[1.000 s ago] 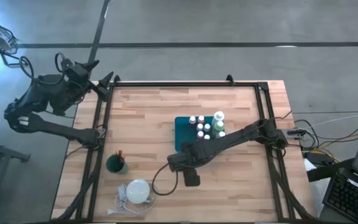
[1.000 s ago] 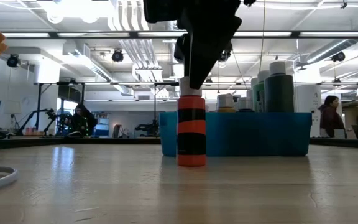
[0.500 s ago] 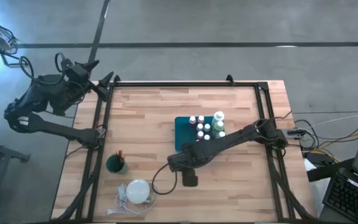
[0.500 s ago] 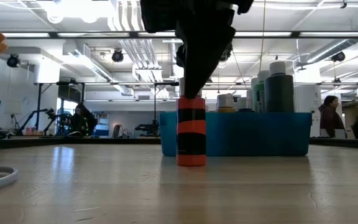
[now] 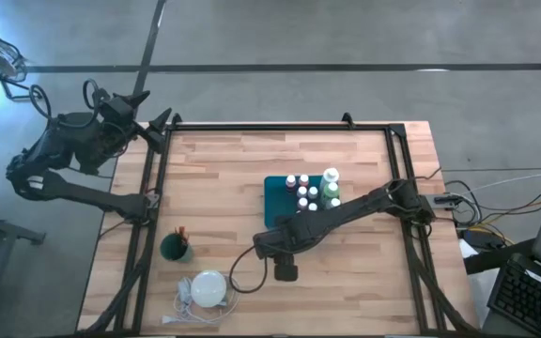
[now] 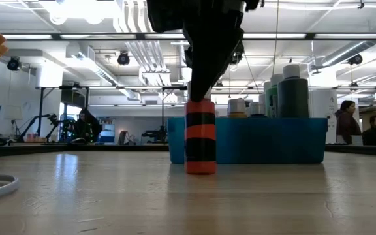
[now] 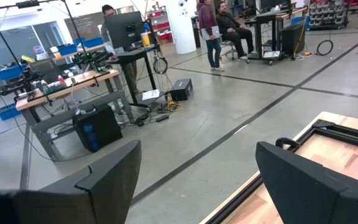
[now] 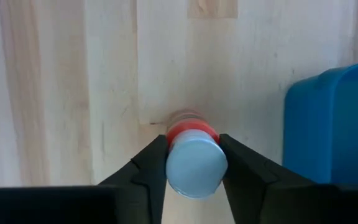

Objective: Pick & Place Paint Supplies
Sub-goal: Put the orange paint bottle into the blue bin

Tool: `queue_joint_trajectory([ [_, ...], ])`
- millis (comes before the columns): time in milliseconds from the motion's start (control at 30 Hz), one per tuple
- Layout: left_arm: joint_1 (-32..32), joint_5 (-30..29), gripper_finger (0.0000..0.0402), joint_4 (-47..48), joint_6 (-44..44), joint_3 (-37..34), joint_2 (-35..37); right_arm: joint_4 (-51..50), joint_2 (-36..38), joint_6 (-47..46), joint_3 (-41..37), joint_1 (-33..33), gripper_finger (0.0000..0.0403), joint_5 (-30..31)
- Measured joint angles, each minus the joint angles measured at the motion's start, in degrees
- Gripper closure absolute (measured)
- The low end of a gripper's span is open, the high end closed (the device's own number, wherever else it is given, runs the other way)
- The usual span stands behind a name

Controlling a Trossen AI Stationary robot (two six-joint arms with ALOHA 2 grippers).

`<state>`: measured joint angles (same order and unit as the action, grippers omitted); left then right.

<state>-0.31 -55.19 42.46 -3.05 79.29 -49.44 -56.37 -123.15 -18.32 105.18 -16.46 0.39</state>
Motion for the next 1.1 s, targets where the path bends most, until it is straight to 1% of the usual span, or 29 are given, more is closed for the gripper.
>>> queue_joint_trajectory([
  [67,-0.01,-0.01,0.0081,0.02,0.0,0.0,-0.01,-0.09,0.13,-0.14,0.03,0.05,0.0292,-0.35],
  [367,0.01,-0.01,0.0081,0.0,0.0,0.0,-0.01,-0.3,0.23,-0.06,0.05,-0.01,0.0292,-0.76],
  [467,0.01,-0.01,0.0081,0.02,-0.02,0.0,-0.01,-2.46,0.83,0.35,1.05,0.13,0.0292,-1.09],
  [567,0.01,-0.01,0.0081,0.0,-0.33,0.0,-0.01,-7.19,2.29,2.06,4.68,1.01,0.0292,-1.25],
  [667,0.01,-0.01,0.0081,0.02,-0.35,0.0,-0.03,-12.97,3.87,4.62,9.78,3.09,0.0292,-0.7],
  [867,0.01,0.01,0.0081,0.02,-1.1,0.0,-0.1,-18.32,4.63,5.48,19.08,9.01,0.0292,-0.44],
  [967,0.01,0.01,0.0081,0.02,-2.67,0.0,-0.16,-20.04,4.78,6.68,20.44,12.14,0.0292,-0.43],
  [1100,0.01,0.01,0.0081,0.02,-2.95,0.02,-0.19,-20.01,4.63,9.65,19.74,14.97,0.0292,-0.2],
])
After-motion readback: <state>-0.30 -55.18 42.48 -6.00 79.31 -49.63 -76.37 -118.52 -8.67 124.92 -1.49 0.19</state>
